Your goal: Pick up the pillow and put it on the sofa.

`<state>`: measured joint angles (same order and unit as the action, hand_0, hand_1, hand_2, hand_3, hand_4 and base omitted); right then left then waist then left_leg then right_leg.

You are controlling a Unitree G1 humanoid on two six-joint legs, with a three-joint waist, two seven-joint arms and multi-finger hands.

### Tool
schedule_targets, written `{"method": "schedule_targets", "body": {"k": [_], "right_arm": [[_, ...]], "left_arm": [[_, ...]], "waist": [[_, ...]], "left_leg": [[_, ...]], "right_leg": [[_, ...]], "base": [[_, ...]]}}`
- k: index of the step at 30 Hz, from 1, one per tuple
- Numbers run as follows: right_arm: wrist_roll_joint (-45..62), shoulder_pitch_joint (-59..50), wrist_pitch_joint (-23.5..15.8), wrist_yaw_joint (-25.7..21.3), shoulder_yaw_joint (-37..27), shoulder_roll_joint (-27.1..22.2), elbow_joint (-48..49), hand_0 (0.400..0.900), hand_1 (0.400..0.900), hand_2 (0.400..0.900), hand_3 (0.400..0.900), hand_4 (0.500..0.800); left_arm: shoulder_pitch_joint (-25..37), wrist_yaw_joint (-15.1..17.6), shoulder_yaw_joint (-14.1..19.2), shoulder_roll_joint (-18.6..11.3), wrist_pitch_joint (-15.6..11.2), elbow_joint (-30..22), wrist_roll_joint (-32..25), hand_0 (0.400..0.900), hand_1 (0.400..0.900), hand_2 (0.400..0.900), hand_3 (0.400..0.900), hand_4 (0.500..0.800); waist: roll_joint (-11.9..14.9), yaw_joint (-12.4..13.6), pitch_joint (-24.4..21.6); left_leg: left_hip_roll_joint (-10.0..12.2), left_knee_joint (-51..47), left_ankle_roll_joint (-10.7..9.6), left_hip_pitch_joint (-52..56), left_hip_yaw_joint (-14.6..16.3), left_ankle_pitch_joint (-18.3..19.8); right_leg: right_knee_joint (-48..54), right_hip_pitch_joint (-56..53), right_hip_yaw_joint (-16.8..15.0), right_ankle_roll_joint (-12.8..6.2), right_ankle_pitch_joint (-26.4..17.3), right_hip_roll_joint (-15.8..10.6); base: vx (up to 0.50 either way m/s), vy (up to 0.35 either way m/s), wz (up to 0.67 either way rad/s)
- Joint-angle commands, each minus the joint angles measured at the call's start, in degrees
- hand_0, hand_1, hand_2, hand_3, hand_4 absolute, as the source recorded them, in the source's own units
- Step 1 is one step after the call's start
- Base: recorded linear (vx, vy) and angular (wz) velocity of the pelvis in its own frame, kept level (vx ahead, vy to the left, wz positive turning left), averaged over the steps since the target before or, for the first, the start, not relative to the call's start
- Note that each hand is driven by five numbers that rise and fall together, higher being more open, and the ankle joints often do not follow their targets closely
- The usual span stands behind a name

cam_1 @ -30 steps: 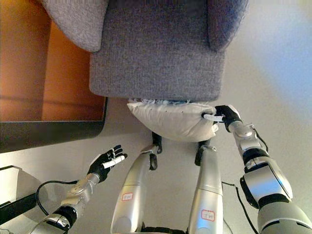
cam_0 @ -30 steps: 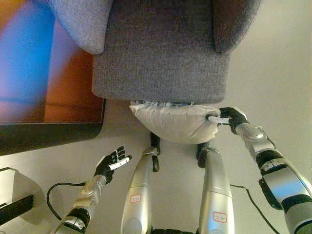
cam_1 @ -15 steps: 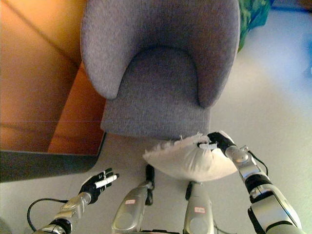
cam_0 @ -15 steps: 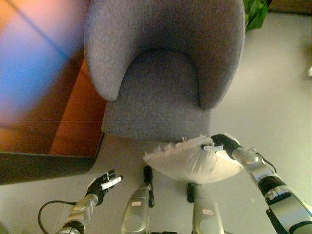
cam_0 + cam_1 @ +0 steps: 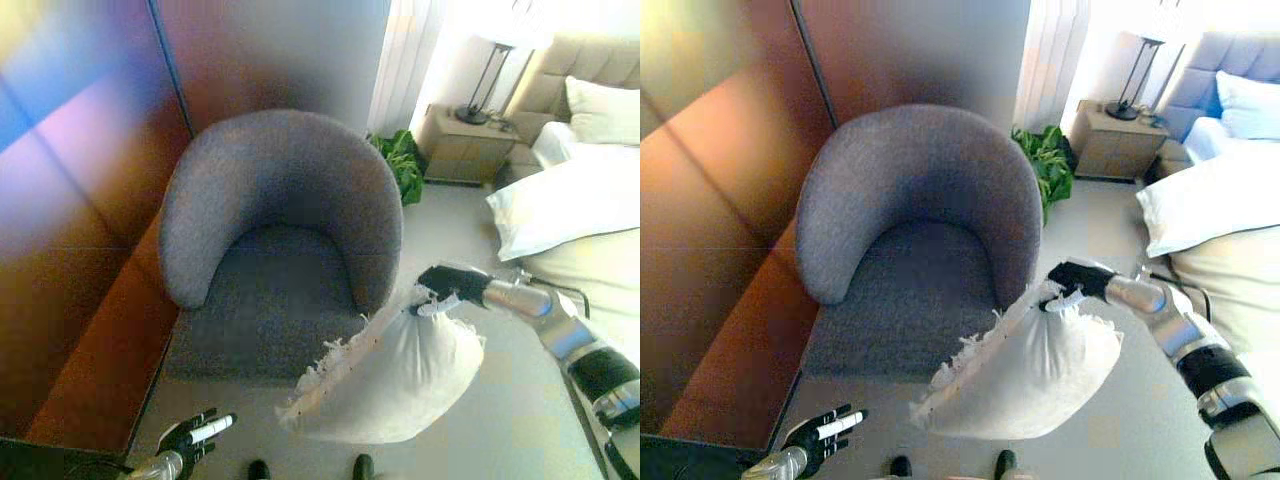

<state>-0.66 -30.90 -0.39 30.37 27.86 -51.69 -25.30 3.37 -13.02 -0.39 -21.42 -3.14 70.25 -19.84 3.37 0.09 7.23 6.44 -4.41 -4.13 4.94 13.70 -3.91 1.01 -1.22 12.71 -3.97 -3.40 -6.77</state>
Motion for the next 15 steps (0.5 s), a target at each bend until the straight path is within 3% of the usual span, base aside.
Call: {"method": "schedule_targets", "body": {"k": [1, 8, 15], "right_arm": [[6.2, -22.3, -4.5, -0.2, 3.1, -4.2, 1.6, 0.4, 0.4, 0.4, 0.4, 0.5], [8.3, -40.5, -3.2, 0.1, 14.0, -4.3, -2.9, 0.4, 0.4, 0.4, 0.4, 0.5], [12.6, -49.5, -2.4, -1.5, 19.8, -2.2, -11.1, 0.4, 0.4, 0.4, 0.4, 0.5]], "left_arm": [[0.6, 1.2, -1.4, -3.2, -0.3, 4.0, 1.4, 0.9, 0.9, 0.9, 0.9, 0.8], [0.2, 1.6, -1.4, -4.5, 1.6, 4.4, 0.4, 0.9, 0.9, 0.9, 0.9, 0.8], [-0.3, 1.3, -2.0, -5.1, 2.4, 4.6, -0.3, 0.9, 0.9, 0.9, 0.9, 0.8]], "waist": [[2.0, 0.6, -4.9], [2.3, 1.7, -6.8], [2.8, 3.4, -7.5]], "left_leg": [[0.5, 5.7, 0.0, -2.7, -0.1, 4.8], [0.8, 4.9, -0.6, -2.1, 0.1, 4.4], [0.9, 3.1, -1.2, -1.9, -0.5, 3.3]], "right_leg": [[-4.0, -0.1, 2.9, -2.3, 4.4, -2.8], [-3.4, -0.7, 3.4, -2.83, 4.1, -3.4], [-1.9, -1.5, 5.0, -3.25, 3.3, -3.7]], "base": [[0.02, 0.017, -0.09], [0.01, 0.007, -0.03], [0.03, 0.004, 0.11]]}}
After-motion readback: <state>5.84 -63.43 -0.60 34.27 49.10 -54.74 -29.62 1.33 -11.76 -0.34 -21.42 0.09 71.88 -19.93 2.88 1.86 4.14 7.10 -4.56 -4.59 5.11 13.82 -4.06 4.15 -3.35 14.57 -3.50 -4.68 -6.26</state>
